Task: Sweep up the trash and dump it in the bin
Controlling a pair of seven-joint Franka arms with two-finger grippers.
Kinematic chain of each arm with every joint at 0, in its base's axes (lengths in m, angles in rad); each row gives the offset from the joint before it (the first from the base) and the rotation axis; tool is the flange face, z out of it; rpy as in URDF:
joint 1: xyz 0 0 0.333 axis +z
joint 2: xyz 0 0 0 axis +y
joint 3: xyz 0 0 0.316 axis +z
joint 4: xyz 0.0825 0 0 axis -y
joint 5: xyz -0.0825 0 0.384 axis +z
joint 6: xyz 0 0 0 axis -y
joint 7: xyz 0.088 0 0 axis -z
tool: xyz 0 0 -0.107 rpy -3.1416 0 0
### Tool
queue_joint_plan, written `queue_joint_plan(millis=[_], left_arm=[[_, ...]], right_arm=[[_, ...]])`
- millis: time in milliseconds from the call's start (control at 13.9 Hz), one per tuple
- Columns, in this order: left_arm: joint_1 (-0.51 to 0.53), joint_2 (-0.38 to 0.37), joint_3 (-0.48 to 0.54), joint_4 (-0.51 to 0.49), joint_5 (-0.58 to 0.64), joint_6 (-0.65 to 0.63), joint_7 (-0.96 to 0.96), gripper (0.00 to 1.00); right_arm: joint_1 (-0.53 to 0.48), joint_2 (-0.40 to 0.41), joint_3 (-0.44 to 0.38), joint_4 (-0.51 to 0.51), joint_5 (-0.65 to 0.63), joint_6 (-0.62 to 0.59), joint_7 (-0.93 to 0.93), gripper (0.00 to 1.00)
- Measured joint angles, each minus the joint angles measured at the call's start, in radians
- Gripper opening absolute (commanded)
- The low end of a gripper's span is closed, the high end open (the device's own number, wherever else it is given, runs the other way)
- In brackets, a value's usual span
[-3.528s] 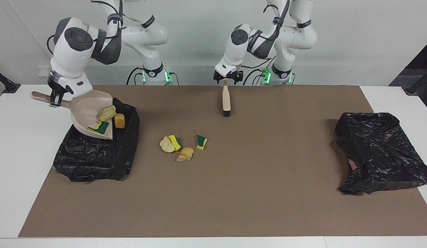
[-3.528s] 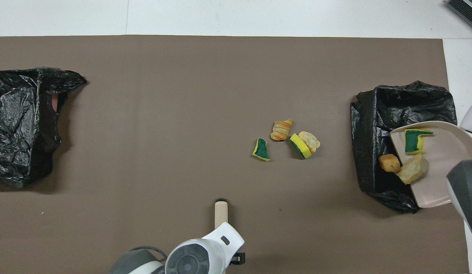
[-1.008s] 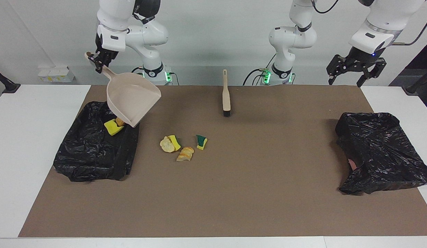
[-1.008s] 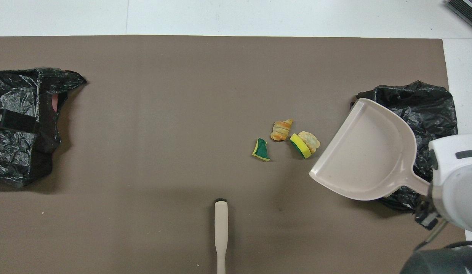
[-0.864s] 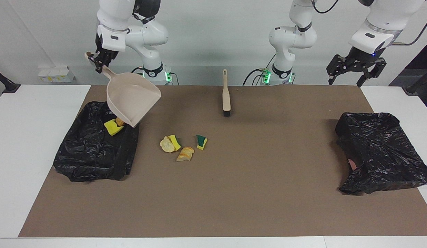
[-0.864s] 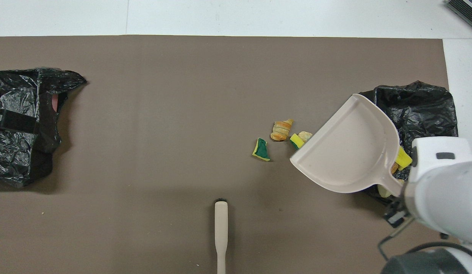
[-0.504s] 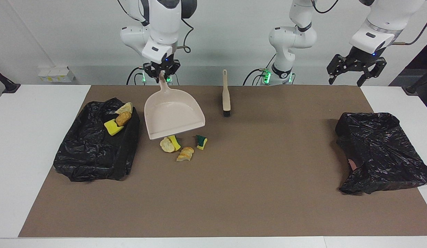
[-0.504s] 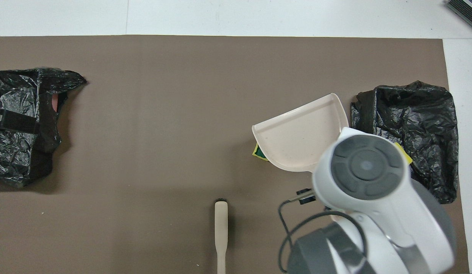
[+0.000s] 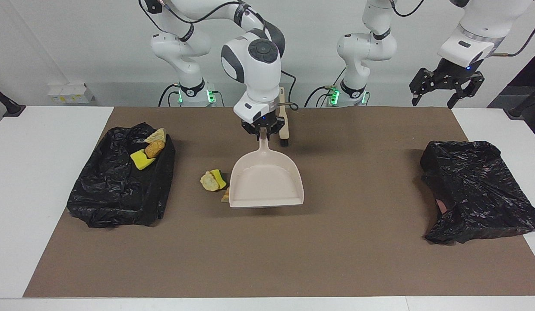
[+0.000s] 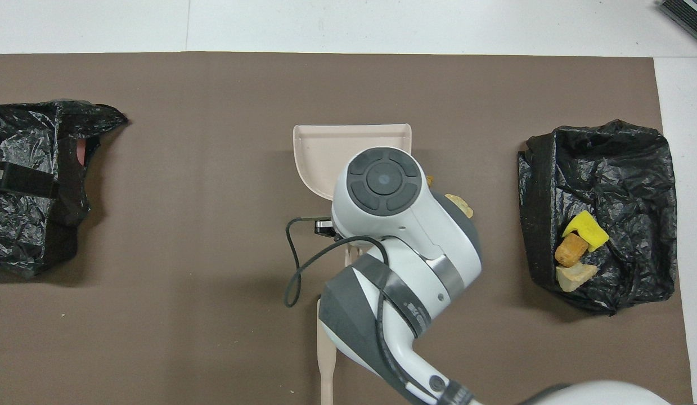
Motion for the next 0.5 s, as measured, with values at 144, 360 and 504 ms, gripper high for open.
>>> queue_joint_plan(millis=[144, 360, 504], left_arm=[[0.0, 0.0, 0.0, 0.0, 0.0, 0.0, 0.0, 1.0], [0.0, 0.0, 0.0, 0.0, 0.0, 0.0, 0.0, 1.0], [0.0, 0.0, 0.0, 0.0, 0.0, 0.0, 0.0, 1.0]], right_arm=[[0.052, 0.133, 0.001, 0.114, -0.08, 0.035, 0.085, 0.0], [0.079, 0.274, 0.008, 0.192, -0.147, 0.123, 0.132, 0.0], [0.08, 0.32, 0.009, 0.204, -0.178, 0.14, 0.132, 0.04]])
